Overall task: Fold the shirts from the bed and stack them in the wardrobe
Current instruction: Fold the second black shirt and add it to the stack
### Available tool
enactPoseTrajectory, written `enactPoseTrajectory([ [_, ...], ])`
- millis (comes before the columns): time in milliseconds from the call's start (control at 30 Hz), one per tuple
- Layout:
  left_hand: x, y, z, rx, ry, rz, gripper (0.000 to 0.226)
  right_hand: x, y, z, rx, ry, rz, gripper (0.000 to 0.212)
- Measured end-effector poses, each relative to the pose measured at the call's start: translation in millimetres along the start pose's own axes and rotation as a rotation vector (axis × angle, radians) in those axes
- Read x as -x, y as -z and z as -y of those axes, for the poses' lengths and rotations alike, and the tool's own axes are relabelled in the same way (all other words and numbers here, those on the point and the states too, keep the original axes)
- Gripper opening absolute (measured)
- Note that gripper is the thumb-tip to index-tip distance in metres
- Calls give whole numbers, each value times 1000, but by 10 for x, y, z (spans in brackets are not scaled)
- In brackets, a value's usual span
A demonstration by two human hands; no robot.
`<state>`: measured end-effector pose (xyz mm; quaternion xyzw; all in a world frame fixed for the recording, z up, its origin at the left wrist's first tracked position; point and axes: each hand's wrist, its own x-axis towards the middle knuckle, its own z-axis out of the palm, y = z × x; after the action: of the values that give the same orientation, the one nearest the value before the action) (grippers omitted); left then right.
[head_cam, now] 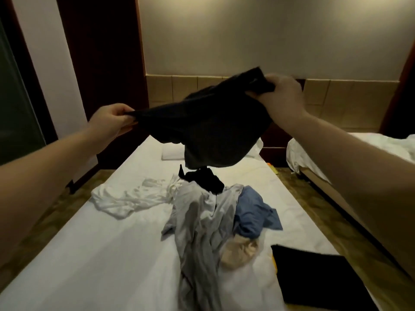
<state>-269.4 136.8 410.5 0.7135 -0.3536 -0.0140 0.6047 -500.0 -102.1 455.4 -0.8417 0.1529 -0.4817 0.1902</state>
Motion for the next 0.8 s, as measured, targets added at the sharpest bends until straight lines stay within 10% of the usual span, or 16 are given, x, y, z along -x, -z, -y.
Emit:
enactPoseTrajectory([
  [467,3479,-235,1938,-325,386,173,27,3917,-131,-367,222,-146,796,12],
  [800,3944,-249,2158,-319,383,191,17,4725,46,-359,208,0,766,17],
])
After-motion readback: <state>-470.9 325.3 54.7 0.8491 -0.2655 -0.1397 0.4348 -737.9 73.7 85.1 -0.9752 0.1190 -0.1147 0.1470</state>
